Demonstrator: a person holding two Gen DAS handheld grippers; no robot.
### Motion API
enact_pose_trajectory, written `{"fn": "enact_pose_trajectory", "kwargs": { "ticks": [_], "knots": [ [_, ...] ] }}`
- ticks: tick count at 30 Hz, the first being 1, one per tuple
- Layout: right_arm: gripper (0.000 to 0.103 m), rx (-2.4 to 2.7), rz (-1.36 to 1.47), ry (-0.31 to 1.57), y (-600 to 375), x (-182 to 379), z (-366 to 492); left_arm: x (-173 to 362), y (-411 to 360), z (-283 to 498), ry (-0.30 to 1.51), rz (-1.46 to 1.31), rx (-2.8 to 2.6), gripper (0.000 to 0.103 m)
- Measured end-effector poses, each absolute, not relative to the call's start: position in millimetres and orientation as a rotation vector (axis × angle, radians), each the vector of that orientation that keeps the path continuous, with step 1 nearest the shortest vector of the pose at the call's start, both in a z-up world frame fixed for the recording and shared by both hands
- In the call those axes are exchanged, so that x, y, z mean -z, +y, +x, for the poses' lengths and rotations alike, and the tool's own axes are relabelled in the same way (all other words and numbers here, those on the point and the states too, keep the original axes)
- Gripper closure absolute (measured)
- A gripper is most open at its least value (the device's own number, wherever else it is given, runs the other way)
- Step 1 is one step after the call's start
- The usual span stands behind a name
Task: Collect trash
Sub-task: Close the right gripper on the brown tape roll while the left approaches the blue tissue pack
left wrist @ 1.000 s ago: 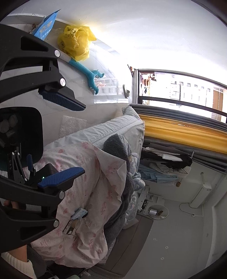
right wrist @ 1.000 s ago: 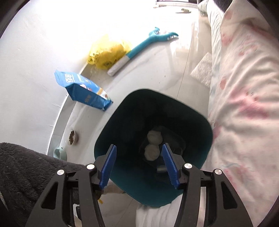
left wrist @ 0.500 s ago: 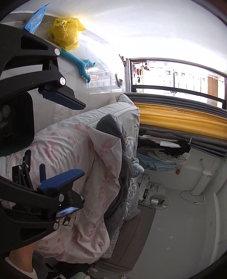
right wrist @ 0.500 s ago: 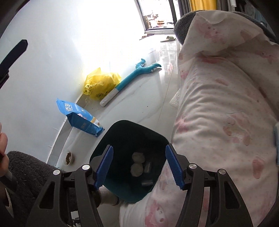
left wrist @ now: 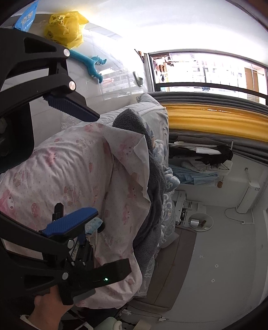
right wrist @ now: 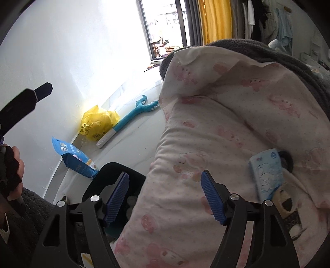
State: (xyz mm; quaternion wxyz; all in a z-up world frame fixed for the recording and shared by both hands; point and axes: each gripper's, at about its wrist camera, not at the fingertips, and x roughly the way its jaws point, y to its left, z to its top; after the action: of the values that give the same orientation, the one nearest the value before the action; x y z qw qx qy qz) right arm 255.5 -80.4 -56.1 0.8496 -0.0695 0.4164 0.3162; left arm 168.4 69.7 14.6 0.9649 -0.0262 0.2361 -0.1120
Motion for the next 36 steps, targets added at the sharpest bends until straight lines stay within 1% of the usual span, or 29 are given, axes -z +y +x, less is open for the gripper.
{"fn": "enact_pose_trajectory", "kwargs": {
  "ticks": [3,7,9,15,25,31,36],
  "knots": [
    [0.025,-0.660,-0.124,0.854,-95.7,53.0,261.2,-7.2,62.7,180.8,0.508,-0.069,0.257,0.015],
    [0.024,-0.610,-0.145,0.828,-120.9,50.8,273.5,-0.1,55.0,194.6,0.528,-0.086,0.288,0.015],
    [0.024,-0.594,-0.156,0.818,-132.4,49.9,278.2,0.6,50.8,204.0,0.528,-0.097,0.312,0.010],
    [0.024,-0.549,-0.185,0.809,-157.0,56.8,287.9,10.7,31.8,230.9,0.549,-0.051,0.353,0.008],
    [0.024,-0.525,-0.157,0.810,-197.2,65.3,306.0,28.5,-10.8,265.9,0.577,-0.008,0.439,0.007],
    [0.024,-0.576,-0.086,0.845,-221.9,81.8,314.1,38.7,-39.6,280.7,0.606,0.036,0.512,0.007],
    [0.024,-0.637,-0.095,0.857,-225.2,91.4,315.5,49.5,-59.5,293.8,0.630,0.071,0.567,0.007]
  ]
}}
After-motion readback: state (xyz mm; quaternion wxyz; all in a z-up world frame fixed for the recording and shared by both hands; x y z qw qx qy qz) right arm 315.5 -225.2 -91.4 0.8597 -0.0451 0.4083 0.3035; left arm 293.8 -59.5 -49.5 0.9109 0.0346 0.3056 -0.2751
